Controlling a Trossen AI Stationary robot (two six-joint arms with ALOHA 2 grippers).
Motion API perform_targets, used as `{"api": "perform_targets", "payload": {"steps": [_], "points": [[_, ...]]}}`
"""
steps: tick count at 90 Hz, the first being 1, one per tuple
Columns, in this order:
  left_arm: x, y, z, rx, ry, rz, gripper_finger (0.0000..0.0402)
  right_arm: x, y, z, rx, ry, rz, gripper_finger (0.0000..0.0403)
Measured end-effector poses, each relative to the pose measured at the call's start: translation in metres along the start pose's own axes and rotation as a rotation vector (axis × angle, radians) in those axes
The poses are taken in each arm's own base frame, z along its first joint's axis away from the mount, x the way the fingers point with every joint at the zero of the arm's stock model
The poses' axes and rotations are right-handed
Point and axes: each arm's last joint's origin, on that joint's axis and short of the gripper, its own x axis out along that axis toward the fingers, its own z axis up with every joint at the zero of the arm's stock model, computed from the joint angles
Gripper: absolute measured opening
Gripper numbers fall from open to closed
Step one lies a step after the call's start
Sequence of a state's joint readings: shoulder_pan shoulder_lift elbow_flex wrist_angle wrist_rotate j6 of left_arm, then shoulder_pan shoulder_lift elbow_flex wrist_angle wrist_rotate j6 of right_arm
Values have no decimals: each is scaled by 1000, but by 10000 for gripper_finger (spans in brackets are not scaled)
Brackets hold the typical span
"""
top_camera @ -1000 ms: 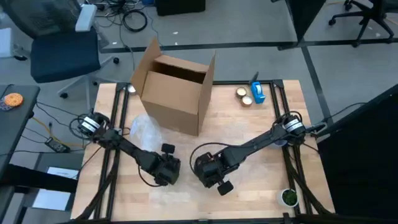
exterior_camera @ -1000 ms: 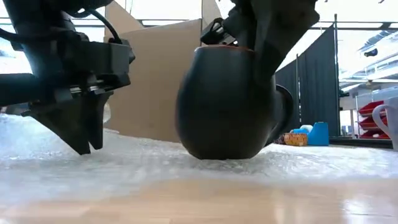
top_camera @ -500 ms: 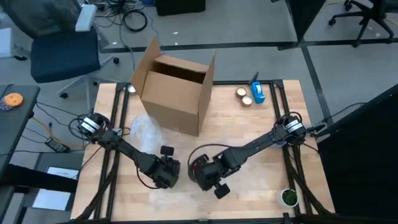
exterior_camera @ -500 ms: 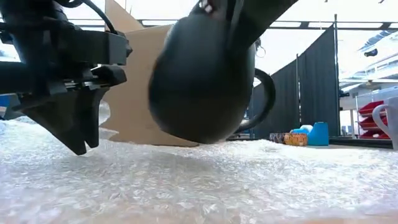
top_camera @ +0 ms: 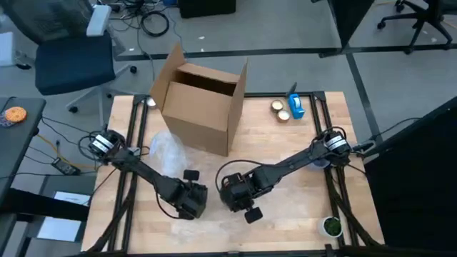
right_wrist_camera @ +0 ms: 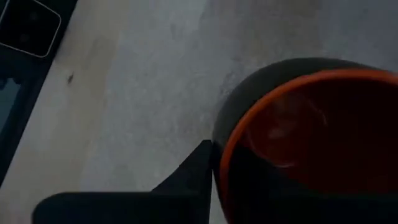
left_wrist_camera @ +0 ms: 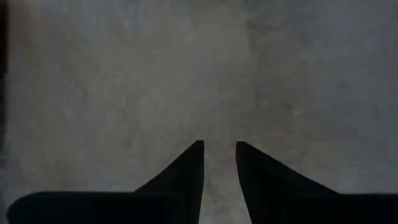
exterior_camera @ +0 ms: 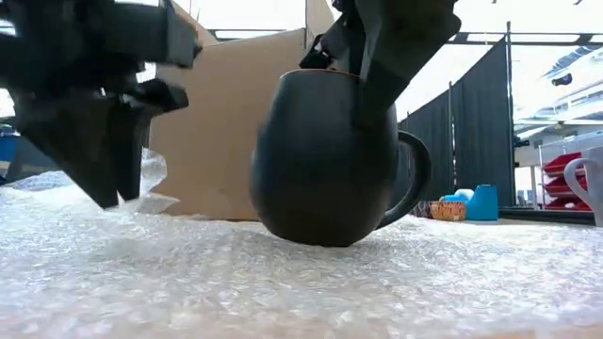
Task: Wrap mug
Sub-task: Wrap the orange mug with bubble wrap
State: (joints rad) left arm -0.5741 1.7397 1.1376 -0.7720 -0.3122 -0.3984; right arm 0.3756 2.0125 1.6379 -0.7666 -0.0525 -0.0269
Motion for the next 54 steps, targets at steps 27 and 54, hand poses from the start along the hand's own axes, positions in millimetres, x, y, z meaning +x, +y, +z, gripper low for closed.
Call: {"api": "perform_targets", "payload": {"steps": [27,54], "points": [[-34,-12,23,51,-111,-21,78,-1,-2,3,62,-31,-2,63],[-45,-16,29,87,-164,12,78,-23,-1,23,49,-108,-15,102]]}}
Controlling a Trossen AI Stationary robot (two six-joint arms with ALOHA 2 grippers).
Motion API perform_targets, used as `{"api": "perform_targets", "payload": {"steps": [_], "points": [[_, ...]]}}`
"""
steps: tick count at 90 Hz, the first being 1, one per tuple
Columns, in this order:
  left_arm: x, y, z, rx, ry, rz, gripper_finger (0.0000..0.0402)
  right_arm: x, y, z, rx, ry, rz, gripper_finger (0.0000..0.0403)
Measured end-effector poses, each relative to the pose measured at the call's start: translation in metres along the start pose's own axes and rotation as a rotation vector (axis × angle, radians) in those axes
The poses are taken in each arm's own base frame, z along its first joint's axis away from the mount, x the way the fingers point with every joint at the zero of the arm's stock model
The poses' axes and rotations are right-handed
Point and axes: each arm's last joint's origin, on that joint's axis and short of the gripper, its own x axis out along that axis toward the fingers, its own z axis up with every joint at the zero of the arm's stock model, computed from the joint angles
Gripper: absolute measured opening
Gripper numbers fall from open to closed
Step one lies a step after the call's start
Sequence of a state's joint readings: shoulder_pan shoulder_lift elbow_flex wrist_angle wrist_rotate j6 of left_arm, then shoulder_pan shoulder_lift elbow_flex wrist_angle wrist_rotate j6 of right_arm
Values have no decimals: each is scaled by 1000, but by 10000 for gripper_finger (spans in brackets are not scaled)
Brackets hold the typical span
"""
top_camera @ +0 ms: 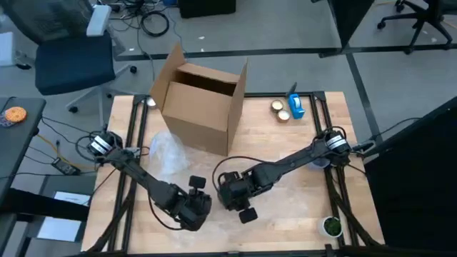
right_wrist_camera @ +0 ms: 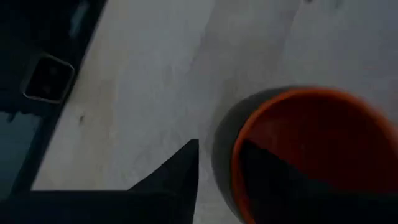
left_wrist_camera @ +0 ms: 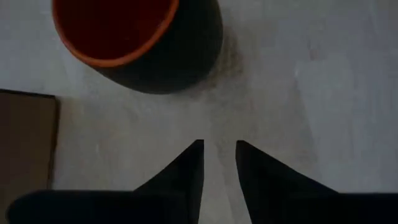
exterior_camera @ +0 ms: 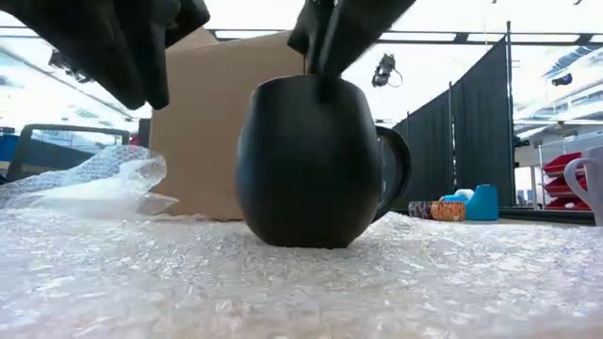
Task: Wrap mug
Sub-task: Wrap the orange mug with bubble wrap
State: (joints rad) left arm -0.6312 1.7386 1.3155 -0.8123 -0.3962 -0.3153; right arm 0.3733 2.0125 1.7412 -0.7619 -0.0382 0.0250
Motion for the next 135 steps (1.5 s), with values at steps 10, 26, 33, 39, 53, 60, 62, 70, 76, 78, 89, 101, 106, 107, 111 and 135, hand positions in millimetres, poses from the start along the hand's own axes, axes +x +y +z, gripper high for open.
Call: {"api": "perform_targets", "payload": {"steps": [10,26,33,39,53,60,62,70,76,78,89,101,106,107,111,135], "points": [[0,0,-1,2,8,3,78,-10,0,5,0,9,-9,114],[0,0,-1,3,10,3,78,-33,2,12,65,60,-34,127],[0,1,-2,7,17,6,78,-44,4,11,113,106,-90,128],[0,1,-2,17,18,7,78,-51,7,5,143,181,-150,127],[0,2,-1,33,7,38,78,-54,11,-15,226,362,-261,126],[0,2,-1,30,-7,61,78,-50,12,-28,271,459,-309,126],[0,2,-1,30,-7,61,78,-48,12,-32,283,485,-324,126],[-1,1,-1,37,-11,62,78,-45,9,-50,316,612,-400,126],[-1,0,0,52,-17,59,78,-41,0,-64,336,681,-439,126],[-1,-1,0,52,-23,57,78,-41,-4,-69,344,695,-445,126],[-2,-4,0,57,-35,51,78,-48,-26,-94,431,687,-451,126],[-4,-7,0,65,-40,45,78,-64,-46,-127,562,637,-465,126],[-4,-7,0,66,-42,44,78,-70,-53,-140,622,587,-468,126],[-4,-7,0,66,-42,44,78,-71,-54,-142,635,577,-468,126],[-4,-8,1,61,-51,41,78,-73,-58,-151,683,540,-464,126],[-5,-10,10,66,-144,19,78,-58,-87,-205,836,574,-493,126]]}}
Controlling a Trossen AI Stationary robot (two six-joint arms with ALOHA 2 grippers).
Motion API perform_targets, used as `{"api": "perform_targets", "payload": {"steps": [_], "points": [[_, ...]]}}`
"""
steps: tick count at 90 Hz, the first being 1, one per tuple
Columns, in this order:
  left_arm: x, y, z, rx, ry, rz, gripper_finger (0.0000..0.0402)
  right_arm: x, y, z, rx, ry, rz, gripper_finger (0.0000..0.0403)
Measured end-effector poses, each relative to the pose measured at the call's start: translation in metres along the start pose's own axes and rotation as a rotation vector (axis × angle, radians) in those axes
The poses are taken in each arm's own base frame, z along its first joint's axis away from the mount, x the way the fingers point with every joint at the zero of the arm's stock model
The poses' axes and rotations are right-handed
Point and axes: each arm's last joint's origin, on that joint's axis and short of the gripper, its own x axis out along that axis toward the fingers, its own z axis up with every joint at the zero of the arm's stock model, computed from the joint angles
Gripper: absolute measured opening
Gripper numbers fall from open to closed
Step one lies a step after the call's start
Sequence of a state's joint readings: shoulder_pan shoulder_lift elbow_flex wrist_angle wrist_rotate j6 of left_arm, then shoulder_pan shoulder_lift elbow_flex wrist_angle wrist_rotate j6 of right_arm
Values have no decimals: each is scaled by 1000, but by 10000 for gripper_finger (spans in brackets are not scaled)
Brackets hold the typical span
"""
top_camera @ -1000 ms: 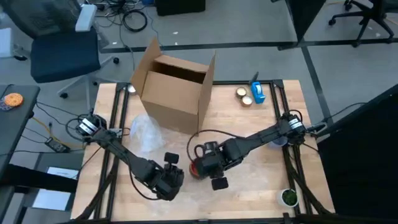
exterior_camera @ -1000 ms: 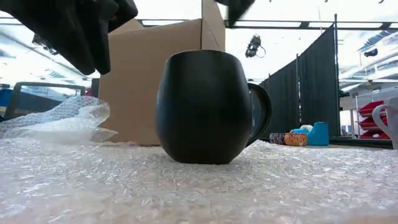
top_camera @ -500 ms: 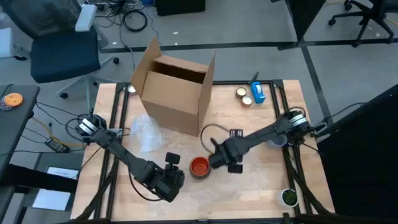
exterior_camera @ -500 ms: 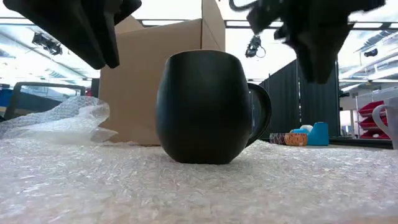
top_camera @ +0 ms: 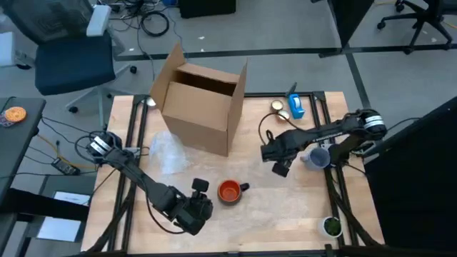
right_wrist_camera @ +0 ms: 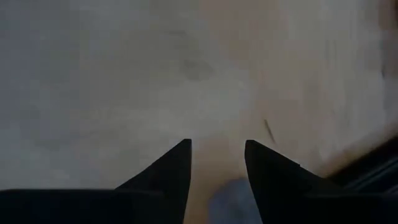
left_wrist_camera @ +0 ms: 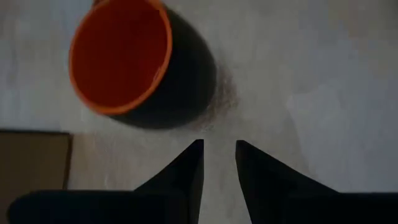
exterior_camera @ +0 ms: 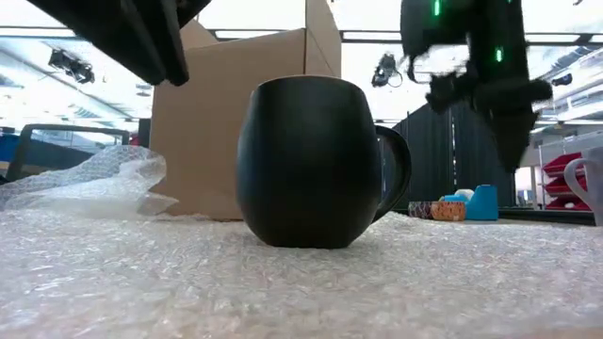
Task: Wrap mug
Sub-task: Wrap the orange mug with bubble wrap
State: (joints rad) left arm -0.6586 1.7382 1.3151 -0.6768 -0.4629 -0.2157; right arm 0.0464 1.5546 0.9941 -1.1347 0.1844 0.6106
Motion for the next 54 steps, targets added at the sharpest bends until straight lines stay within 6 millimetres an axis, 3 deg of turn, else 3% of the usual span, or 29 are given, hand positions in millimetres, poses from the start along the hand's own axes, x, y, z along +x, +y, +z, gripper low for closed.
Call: {"api": "perform_targets", "payload": {"steps": [13,33,54], "points": [[0,-1,3,-8,-28,-6,78,32,-1,8,31,16,92,126],[0,-1,4,14,-34,-7,78,56,-4,9,25,65,136,119],[0,0,4,11,-43,13,78,47,9,12,-56,-25,239,13]]}}
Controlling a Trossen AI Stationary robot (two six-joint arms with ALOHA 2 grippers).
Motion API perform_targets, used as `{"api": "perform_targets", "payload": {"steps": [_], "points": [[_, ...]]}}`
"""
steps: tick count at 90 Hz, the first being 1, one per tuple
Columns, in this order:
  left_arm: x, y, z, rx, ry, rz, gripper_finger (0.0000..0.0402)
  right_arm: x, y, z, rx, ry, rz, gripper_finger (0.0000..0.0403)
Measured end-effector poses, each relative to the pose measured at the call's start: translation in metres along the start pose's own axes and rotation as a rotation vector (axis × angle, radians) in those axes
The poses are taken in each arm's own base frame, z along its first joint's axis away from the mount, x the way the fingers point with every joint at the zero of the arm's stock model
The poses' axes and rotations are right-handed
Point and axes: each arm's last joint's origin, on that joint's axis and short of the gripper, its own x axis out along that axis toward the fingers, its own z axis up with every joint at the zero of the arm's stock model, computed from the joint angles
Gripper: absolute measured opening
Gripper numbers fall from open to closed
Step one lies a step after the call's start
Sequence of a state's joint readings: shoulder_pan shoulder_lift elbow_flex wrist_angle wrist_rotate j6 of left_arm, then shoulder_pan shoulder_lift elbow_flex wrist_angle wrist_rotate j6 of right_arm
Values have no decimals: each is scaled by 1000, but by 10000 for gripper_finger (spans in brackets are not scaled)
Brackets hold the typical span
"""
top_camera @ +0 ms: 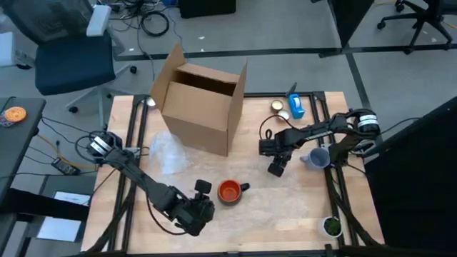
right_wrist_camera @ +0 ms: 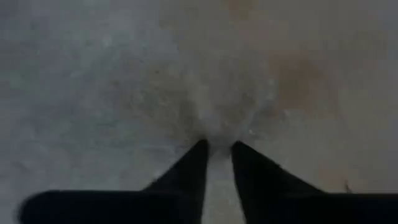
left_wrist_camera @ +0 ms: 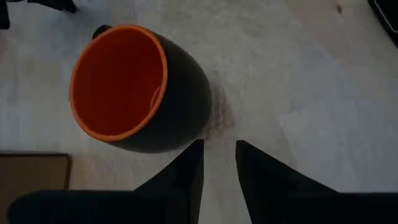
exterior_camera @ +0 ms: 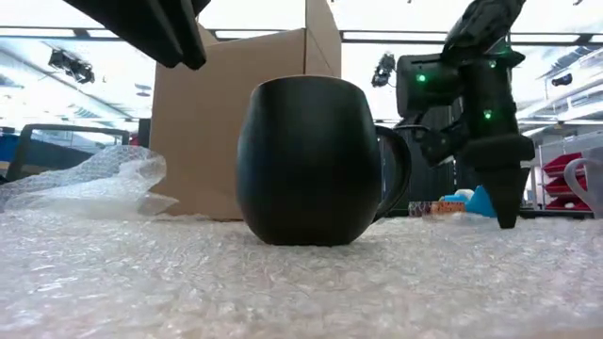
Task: Wrap mug
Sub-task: Wrap the orange mug with bubble wrap
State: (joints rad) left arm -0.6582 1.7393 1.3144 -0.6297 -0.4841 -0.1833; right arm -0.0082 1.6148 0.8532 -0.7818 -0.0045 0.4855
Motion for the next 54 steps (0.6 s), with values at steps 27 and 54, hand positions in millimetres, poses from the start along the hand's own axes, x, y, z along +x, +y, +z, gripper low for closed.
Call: {"api": "perform_targets", "payload": {"steps": [27,54], "points": [[3,0,-3,7,-3,44,78,-46,58,13,-134,-220,102,2],[4,4,-1,16,-19,99,78,-92,102,16,-217,-437,162,0]]}}
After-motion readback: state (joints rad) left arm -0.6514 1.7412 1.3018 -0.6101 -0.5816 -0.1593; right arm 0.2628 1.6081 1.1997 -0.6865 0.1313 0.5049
